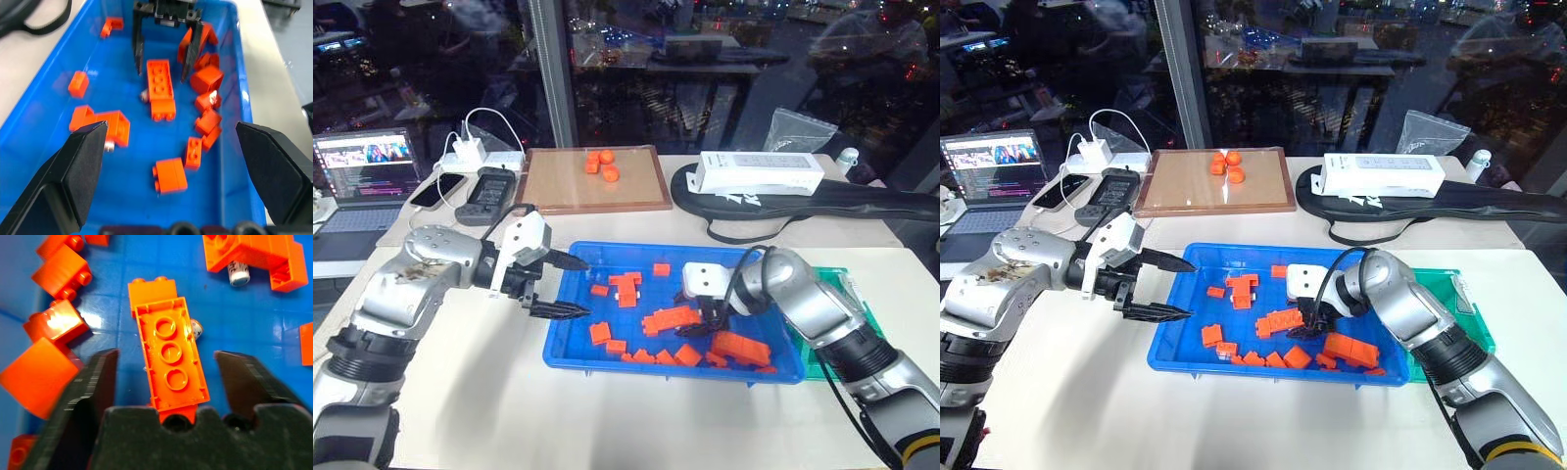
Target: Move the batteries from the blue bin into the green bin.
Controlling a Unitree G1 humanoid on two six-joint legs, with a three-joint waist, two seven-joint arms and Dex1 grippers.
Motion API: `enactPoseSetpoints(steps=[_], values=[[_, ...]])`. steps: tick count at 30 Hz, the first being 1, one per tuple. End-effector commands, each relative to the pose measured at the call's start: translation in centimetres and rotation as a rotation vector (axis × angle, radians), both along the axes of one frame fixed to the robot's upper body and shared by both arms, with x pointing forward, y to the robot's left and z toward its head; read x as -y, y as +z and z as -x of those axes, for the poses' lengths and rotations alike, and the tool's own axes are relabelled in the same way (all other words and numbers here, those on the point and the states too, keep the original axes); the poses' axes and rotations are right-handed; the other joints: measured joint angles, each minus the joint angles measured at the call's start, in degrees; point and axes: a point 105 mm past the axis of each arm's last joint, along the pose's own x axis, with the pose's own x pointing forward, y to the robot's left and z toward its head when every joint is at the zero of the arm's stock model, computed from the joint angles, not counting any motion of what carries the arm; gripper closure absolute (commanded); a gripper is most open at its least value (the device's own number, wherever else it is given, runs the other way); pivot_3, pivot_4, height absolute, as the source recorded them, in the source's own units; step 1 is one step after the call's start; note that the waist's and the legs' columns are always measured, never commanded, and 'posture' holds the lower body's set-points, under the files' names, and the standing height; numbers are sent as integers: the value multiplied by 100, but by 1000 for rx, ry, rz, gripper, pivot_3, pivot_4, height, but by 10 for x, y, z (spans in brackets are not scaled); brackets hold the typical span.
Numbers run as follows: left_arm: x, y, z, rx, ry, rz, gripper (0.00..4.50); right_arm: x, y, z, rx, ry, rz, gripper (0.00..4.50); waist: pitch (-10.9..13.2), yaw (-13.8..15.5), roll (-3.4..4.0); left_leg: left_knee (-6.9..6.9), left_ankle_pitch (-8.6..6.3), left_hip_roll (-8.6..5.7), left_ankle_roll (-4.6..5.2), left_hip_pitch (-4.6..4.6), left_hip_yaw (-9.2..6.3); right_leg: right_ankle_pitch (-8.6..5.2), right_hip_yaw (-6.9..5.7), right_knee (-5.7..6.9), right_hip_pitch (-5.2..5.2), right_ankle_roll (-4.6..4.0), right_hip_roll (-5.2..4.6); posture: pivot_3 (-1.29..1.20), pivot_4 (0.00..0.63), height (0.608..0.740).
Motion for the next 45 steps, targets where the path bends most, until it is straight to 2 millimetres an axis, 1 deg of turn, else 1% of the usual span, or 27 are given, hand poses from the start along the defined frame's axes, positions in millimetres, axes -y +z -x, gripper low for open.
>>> enactPoseSetpoints(steps=[1,2,3,4,5,7,8,10,14,16,19,21,22,24,26,28,29,31,36,39,43,45], values=[[0,11,0,56,2,0,0,-1,11,-4,43,20,-1,2843,0,4,0,0,0,0,0,0,1,0,0,0,0,0,0,0,150,740],[1,11,1,56,2,3,0,-2,12,-4,42,20,-5,3092,0,3,0,0,0,0,0,0,1,0,0,0,0,0,0,0,150,740],[1,12,1,56,3,11,0,-2,15,-5,44,18,-15,3123,0,-1,0,-1,0,0,0,0,1,0,0,0,0,0,0,0,150,740],[2,12,1,56,3,13,0,-2,23,-6,54,22,-32,3186,0,-5,0,-1,0,1,0,0,1,0,0,0,0,0,1,0,150,740],[1,12,1,56,4,12,0,-3,34,-7,67,24,-60,3404,0,-9,0,-2,0,1,0,1,1,0,0,0,0,0,1,0,150,740],[1,11,1,56,3,11,0,3,61,-13,94,-11,-119,4091,0,-19,0,-2,0,0,0,-1,2,0,1,2,-3,-1,0,0,150,740],[1,11,1,56,2,11,0,6,69,-16,103,-27,-133,4441,2,-21,1,-2,0,1,0,-1,2,0,1,4,-3,-1,1,0,150,740],[3,12,0,60,1,18,0,17,78,-26,147,-80,-131,4441,2,-26,1,-1,0,0,0,0,3,0,3,10,-6,-1,0,0,150,740],[4,14,-1,62,-4,30,0,33,82,-33,184,-132,-107,4441,-1,9,-7,-5,0,0,0,9,2,-4,-3,12,1,-7,-1,0,150,740],[4,14,-2,63,-5,30,0,36,82,-34,189,-146,-104,4441,-1,1,-7,-6,0,0,0,7,7,-4,0,14,-3,-8,-2,0,150,740],[4,13,-3,62,-12,18,0,30,78,-27,153,-135,-133,4441,0,-21,-8,-7,0,-1,0,6,7,-6,2,21,-7,-10,-2,0,150,740],[4,12,-3,58,-18,13,0,21,74,-19,112,-109,-157,3890,0,-29,-8,-7,0,0,0,7,6,-7,2,26,-7,-12,-1,0,150,740],[4,12,-2,56,-19,11,0,16,72,-13,83,-92,-167,3692,0,-32,-8,-7,0,0,0,7,5,-7,2,28,-7,-12,-1,0,150,740],[2,11,-2,54,-18,-2,0,4,63,-1,34,-52,-166,3014,0,-37,-8,-8,0,1,0,8,4,-8,2,30,-7,-13,0,0,150,740],[1,10,-2,53,-16,-11,0,-6,55,5,15,-36,-163,2393,0,-39,-8,-8,0,1,0,8,2,-9,2,32,-8,-14,1,0,150,740],[-1,9,-2,53,-12,-19,0,-15,47,9,6,-33,-154,1678,0,-39,-8,-7,0,1,0,8,3,-9,2,35,-9,-14,1,0,150,740],[-1,9,-2,50,-10,-21,0,-21,43,13,-21,-27,-156,1279,0,-37,-8,-5,0,1,0,9,2,-9,2,37,-8,-14,2,0,150,740],[-3,8,0,46,-8,-25,0,-31,35,21,-69,-14,-159,640,0,-36,-8,-4,0,1,0,10,3,-9,1,38,-8,-14,1,0,150,740],[-5,5,2,38,1,-36,0,-52,14,22,-96,-27,-152,640,0,-31,-9,-2,0,1,0,9,2,-9,0,38,-7,-14,0,0,150,740],[-5,5,2,36,4,-39,0,-58,6,26,-94,31,-125,640,0,-22,-9,-2,0,0,0,8,2,-10,-1,37,-8,-14,0,0,150,740],[-6,6,1,39,11,-40,0,-64,-3,20,-3,152,-45,640,0,-29,-10,-2,0,0,-1,9,2,-10,-1,37,-7,-13,0,0,150,740],[-6,6,1,40,14,-41,0,-66,-5,18,7,192,-34,640,1,-37,-11,-2,0,1,0,10,3,-10,-1,38,-8,-13,1,0,150,740]])
